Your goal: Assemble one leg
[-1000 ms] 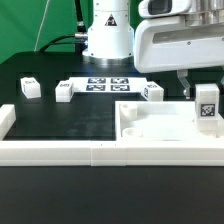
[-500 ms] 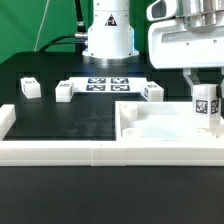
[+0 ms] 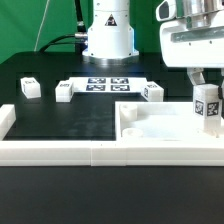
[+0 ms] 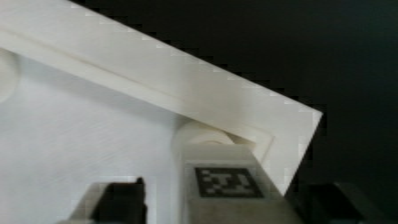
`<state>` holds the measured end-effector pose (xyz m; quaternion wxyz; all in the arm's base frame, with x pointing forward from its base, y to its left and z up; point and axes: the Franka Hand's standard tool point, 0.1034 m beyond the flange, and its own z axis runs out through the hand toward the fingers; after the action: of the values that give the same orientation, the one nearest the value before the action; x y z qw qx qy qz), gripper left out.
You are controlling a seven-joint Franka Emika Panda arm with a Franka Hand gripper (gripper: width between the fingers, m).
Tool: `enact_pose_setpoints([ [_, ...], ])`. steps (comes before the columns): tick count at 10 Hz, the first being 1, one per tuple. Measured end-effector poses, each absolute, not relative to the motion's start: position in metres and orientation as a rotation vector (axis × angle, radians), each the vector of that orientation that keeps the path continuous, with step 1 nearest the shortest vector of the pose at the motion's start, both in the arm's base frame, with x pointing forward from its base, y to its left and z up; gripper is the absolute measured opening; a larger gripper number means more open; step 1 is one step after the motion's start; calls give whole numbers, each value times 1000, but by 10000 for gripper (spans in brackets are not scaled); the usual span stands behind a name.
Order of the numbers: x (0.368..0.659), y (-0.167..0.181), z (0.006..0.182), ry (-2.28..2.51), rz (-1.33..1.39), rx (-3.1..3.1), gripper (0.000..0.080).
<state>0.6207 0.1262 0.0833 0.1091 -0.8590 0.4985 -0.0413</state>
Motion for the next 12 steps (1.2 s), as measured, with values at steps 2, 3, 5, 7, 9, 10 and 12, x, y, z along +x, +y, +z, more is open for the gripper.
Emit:
enact_pose_setpoints([
  [2,623,128,83,1198,-108,-2688,624],
  [3,623,130,83,1023,-110,-2769,645],
  [5,625,129,80,620,-98,-2927,648],
  [7,631,127,78,295,-76,-3013,649],
  [9,629,125,78,-31,-79,-3070,649],
  [10,629,126,77,-230,-92,-3084,649],
  [12,630,125,77,-408,-98,-3072,649],
])
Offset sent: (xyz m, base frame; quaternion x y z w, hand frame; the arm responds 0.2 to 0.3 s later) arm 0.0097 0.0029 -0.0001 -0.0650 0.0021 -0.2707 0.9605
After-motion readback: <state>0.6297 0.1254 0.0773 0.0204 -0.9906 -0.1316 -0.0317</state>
